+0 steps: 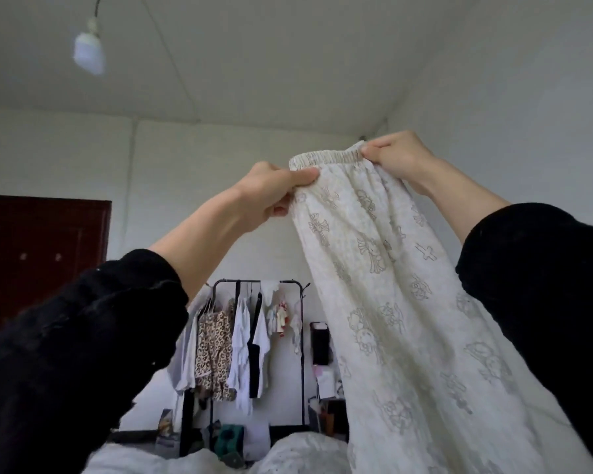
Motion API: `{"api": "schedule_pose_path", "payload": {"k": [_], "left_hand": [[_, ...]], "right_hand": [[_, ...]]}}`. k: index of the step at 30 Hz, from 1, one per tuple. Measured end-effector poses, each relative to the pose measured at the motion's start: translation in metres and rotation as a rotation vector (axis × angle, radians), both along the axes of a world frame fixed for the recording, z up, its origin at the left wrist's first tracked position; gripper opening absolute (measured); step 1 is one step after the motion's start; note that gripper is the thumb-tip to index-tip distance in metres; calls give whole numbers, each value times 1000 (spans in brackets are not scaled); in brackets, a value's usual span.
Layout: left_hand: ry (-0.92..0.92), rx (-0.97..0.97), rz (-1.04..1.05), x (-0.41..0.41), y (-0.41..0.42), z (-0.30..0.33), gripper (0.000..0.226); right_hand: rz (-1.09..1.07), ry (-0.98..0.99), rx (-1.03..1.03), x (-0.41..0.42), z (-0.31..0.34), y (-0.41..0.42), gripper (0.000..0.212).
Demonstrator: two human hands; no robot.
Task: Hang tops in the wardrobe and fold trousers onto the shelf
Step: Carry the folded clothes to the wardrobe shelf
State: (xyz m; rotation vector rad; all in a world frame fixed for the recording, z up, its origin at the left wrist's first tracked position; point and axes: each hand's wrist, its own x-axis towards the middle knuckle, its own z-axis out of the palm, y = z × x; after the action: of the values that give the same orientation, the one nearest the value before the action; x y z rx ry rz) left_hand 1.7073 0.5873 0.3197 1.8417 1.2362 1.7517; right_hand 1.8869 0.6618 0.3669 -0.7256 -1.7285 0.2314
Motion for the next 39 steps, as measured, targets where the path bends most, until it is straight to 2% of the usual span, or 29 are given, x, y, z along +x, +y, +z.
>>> {"api": "schedule_pose_path", "payload": {"k": [4,7,12,17,22,26,30,37,39], "left_hand": [[-34,-159,97,-78,-27,-67,25],[-70,-330,194,-148,-62,-146,27],[-42,-549,486,-255,-133,-289,29],[-75,-828,585,-372,-197,-419,34],[-61,-978,625,-477,-237,-520,25],[-24,-1043,724,-539,-250,-585,25],[-14,-1066,803,-598,-247,-646,22],[-111,-1039,965,-650,-237,-703,19],[-132,-1029,1031,-664,-235,-721,20]], "right_hand": [[111,-161,-126,-90,-58,7,20],[229,-321,-261,-174,-136,4,25],[401,-555,-459,-322,-294,-27,34],[524,-671,-651,-463,-455,-77,33],[605,-712,-811,-571,-570,-112,36],[637,-722,-835,-633,-632,-124,50],[613,-745,-864,-692,-696,-121,41],[547,-814,-714,-763,-739,-117,46],[557,-821,-715,-778,-752,-120,36]]}}
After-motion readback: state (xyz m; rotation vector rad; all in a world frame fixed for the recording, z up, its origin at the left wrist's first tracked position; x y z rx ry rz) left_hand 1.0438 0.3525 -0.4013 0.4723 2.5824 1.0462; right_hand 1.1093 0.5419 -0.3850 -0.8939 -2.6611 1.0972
